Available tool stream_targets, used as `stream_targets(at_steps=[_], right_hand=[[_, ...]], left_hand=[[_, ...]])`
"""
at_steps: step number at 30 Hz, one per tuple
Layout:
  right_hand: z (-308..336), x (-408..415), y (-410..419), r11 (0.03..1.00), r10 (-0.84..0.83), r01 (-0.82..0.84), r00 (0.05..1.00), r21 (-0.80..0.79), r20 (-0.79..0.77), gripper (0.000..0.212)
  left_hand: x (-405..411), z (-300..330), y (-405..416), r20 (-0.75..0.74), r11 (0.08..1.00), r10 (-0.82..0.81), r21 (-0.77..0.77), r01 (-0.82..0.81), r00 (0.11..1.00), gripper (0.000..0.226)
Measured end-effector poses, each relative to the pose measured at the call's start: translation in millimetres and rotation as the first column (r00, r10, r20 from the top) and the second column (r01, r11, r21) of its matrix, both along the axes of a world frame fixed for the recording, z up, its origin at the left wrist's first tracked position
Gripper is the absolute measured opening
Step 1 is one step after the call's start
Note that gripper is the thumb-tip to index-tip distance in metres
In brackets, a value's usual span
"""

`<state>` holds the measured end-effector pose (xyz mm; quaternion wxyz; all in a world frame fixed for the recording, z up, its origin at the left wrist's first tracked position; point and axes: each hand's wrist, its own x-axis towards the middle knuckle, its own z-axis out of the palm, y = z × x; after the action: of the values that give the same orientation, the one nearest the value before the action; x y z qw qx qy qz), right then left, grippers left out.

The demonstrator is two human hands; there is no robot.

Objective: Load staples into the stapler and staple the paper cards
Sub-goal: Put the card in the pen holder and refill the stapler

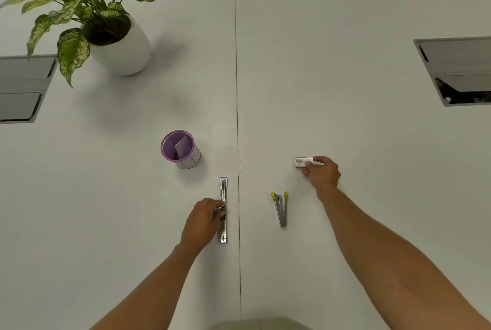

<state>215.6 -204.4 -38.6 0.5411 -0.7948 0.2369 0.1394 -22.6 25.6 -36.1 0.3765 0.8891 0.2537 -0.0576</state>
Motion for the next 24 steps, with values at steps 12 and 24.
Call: stream_targets(at_steps=[12,24], right_hand=[[-5.9,-48.0,14.5,0.995,0.067,-0.058,0.991,-0.08,0.113,0.012],[19.5,-147.1,59.4,0.813,0.547,-0.505,0.834,0.291,-0.08,0.019]], left_hand=[[10.4,3.9,-2.2,-0.04,0.997,0.007,0.072,-0.005,0.999,0.017],[13.6,24.6,-18.1,0.196,0.998,-0.047,0.046,0.039,0.979,0.011]])
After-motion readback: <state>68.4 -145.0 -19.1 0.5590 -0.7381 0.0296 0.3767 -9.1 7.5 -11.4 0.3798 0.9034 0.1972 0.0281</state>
